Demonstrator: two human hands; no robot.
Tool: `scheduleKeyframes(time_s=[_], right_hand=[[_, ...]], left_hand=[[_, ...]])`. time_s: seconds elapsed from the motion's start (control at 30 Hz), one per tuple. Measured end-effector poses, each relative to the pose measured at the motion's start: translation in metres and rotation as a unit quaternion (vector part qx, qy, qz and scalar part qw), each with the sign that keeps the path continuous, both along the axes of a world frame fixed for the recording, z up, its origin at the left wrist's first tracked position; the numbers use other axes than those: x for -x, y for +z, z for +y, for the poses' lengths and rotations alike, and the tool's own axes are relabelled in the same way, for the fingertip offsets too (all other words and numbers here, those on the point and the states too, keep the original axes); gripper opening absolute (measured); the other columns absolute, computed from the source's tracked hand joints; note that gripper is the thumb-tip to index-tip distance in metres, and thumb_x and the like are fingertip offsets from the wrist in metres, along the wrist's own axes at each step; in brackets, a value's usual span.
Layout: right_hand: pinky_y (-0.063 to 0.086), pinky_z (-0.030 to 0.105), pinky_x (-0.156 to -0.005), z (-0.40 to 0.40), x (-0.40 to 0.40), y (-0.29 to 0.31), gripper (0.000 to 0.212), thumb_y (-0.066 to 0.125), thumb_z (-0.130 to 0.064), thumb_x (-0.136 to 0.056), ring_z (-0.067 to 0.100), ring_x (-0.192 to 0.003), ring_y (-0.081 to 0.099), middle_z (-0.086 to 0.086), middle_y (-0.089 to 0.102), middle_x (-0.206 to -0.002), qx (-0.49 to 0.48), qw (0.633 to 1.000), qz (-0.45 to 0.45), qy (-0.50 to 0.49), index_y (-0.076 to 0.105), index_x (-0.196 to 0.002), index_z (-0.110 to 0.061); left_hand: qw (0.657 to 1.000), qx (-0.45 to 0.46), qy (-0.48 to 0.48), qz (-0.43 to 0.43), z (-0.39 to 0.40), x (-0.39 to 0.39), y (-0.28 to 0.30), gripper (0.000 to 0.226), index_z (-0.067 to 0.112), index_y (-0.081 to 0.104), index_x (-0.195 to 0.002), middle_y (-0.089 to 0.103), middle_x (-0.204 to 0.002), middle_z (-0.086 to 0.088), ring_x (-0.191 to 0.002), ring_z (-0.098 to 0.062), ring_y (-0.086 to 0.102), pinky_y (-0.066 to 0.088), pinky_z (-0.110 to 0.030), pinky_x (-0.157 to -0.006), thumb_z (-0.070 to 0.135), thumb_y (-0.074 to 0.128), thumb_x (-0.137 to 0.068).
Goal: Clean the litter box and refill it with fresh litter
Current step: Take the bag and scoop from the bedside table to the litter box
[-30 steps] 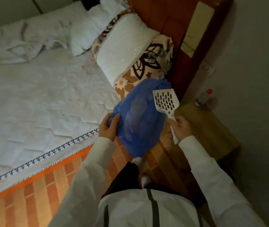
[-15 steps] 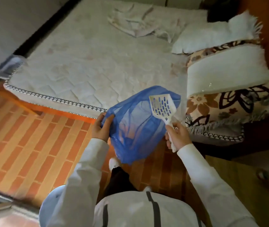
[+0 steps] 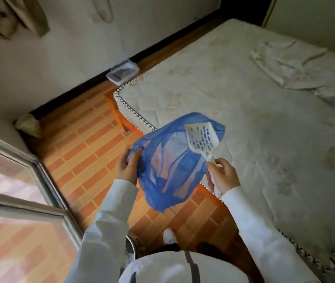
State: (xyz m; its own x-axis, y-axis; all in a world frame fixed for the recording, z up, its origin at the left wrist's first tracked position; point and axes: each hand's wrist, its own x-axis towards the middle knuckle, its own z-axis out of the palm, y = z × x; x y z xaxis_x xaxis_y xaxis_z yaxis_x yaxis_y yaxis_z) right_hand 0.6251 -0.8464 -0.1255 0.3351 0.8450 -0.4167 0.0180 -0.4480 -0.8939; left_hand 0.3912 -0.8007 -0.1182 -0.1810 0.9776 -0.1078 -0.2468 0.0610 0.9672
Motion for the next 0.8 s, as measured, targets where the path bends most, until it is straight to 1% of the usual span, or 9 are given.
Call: scheduleKeyframes(time_s=[0.07,0.13,0.27,0.3,0.37,0.43,0.6,0.73,0.8], right_hand=[[0.034,0.029,-0.043,0.037,0.024,0.001,0.015,0.055,-0.019,-0.092,0.025,-0.041,0.041,0.016,0.051,-0.061,-0.001,1.0,-0.006,0.028,0.054,-0.093,-0.004],[0.035,0.03,-0.044,0.071,0.047,0.002,0.016,0.056,-0.019,-0.091,0.026,-0.044,0.043,0.015,0.052,-0.062,0.001,0.999,-0.002,0.051,0.055,-0.095,-0.003],[0.038,0.031,-0.046,0.139,0.091,0.0,0.016,0.056,-0.024,-0.092,0.023,-0.042,0.045,0.012,0.054,-0.062,0.005,0.993,-0.003,0.117,0.056,-0.095,-0.008],[0.04,0.033,-0.048,0.156,0.103,-0.002,0.016,0.056,-0.026,-0.092,0.027,-0.045,0.046,0.014,0.055,-0.063,0.005,0.991,-0.011,0.137,0.056,-0.094,-0.011],[0.042,0.036,-0.052,0.193,0.126,-0.006,0.016,0.056,-0.029,-0.091,0.033,-0.051,0.047,0.018,0.055,-0.066,0.001,0.986,-0.02,0.163,0.056,-0.095,-0.014],[0.041,0.033,-0.049,0.231,0.148,-0.01,0.015,0.056,-0.029,-0.092,0.033,-0.05,0.046,0.019,0.054,-0.066,-0.005,0.982,-0.02,0.188,0.056,-0.094,-0.015],[0.035,0.026,-0.042,0.333,0.199,-0.009,0.011,0.055,-0.025,-0.093,0.024,-0.039,0.04,0.013,0.052,-0.06,-0.008,0.969,-0.003,0.247,0.055,-0.091,-0.015],[0.031,0.028,-0.042,0.425,0.241,-0.004,0.015,0.055,-0.023,-0.091,0.021,-0.034,0.037,0.014,0.049,-0.058,-0.02,0.962,-0.004,0.272,0.052,-0.083,-0.011],[0.031,0.027,-0.042,0.469,0.262,0.001,0.015,0.055,-0.023,-0.09,0.021,-0.034,0.037,0.01,0.05,-0.055,-0.028,0.957,-0.003,0.29,0.053,-0.082,-0.01]], left_hand=[[1.0,-0.002,0.02,0.006,0.025,0.029,0.003,0.01,0.028,0.064,-0.065,0.06,-0.067,0.003,-0.071,-0.016,0.054,0.044,-0.027,-0.069,0.038,0.066,-0.066],[0.999,-0.001,0.049,0.008,0.047,0.055,0.006,0.015,0.026,0.062,-0.066,0.055,-0.07,-0.002,-0.076,-0.02,0.049,0.04,-0.035,-0.071,0.04,0.067,-0.064],[0.995,0.006,0.096,0.015,0.088,0.099,0.01,0.013,0.03,0.061,-0.064,0.059,-0.063,0.008,-0.064,-0.013,0.052,0.041,-0.029,-0.063,0.041,0.066,-0.064],[0.994,0.006,0.105,0.017,0.098,0.11,0.01,0.012,0.031,0.061,-0.063,0.058,-0.063,0.008,-0.064,-0.013,0.052,0.041,-0.029,-0.064,0.041,0.066,-0.065],[0.991,0.009,0.132,0.005,0.121,0.134,0.008,0.015,0.028,0.059,-0.066,0.056,-0.068,0.0,-0.07,-0.018,0.051,0.04,-0.031,-0.067,0.04,0.067,-0.066],[0.986,0.014,0.163,-0.003,0.147,0.155,0.005,0.02,0.024,0.056,-0.07,0.053,-0.073,-0.005,-0.076,-0.021,0.049,0.039,-0.034,-0.07,0.039,0.069,-0.066],[0.978,-0.014,0.206,-0.006,0.225,0.201,0.005,0.01,0.026,0.063,-0.069,0.058,-0.068,0.003,-0.07,-0.018,0.051,0.041,-0.03,-0.065,0.036,0.067,-0.068],[0.97,-0.024,0.241,-0.006,0.297,0.237,0.013,0.026,0.017,0.051,-0.073,0.048,-0.068,-0.001,-0.064,-0.016,0.046,0.037,-0.029,-0.059,0.037,0.067,-0.069],[0.966,-0.035,0.254,0.005,0.332,0.256,0.016,0.029,0.014,0.05,-0.076,0.049,-0.068,-0.001,-0.063,-0.014,0.048,0.039,-0.026,-0.057,0.037,0.066,-0.071]])
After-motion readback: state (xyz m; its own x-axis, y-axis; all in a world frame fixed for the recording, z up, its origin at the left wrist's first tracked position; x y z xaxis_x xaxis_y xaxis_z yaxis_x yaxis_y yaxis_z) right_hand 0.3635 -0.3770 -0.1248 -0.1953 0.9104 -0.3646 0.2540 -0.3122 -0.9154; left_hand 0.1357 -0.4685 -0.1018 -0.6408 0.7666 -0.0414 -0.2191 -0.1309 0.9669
